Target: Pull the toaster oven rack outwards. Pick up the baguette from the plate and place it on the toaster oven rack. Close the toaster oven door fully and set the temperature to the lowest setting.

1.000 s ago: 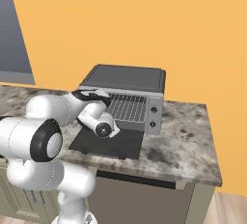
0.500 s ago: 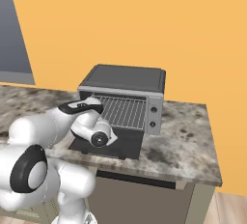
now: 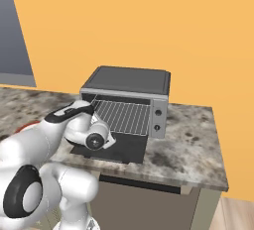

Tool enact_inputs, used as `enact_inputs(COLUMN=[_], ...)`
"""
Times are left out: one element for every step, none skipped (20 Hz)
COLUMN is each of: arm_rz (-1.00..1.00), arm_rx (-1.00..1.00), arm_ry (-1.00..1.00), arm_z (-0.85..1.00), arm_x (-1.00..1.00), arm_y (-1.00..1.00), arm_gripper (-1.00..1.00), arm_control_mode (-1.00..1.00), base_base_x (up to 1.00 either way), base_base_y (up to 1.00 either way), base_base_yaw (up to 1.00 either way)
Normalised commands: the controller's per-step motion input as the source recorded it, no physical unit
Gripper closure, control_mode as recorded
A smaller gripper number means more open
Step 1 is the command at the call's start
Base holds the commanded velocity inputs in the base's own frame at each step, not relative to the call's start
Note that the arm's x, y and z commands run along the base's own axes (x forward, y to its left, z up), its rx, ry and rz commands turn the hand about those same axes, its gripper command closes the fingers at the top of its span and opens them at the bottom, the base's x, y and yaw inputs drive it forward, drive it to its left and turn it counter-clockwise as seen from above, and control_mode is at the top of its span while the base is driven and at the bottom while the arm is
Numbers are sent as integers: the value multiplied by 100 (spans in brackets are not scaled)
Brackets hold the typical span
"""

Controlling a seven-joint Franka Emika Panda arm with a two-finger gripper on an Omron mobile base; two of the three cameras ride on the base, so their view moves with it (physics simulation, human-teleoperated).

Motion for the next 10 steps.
enact_inputs(arm_rz=[0, 0, 0, 0, 0, 0, 0, 0, -2, -3], arm_rx=[0, 0, 0, 0, 0, 0, 0, 0, 0, 0], arm_ry=[0, 0, 0, 0, 0, 1, 4, 10, 19, 25], arm_z=[0, 0, 0, 0, 0, 0, 0, 0, 0, 0], arm_x=[0, 0, 0, 0, 0, 0, 0, 0, 0, 0], arm_y=[0, 0, 0, 0, 0, 0, 0, 0, 0, 0], arm_gripper=[100, 100, 100, -100, -100, -100, -100, -100, -100, -100], arm_control_mode=[-100, -100, -100, -100, -100, -100, -100, -100, -100, -100], base_base_x=[0, 0, 0, 0, 0, 0, 0, 0, 0, 0], base_base_y=[0, 0, 0, 0, 0, 0, 0, 0, 0, 0], base_base_yaw=[0, 0, 0, 0, 0, 0, 0, 0, 0, 0])
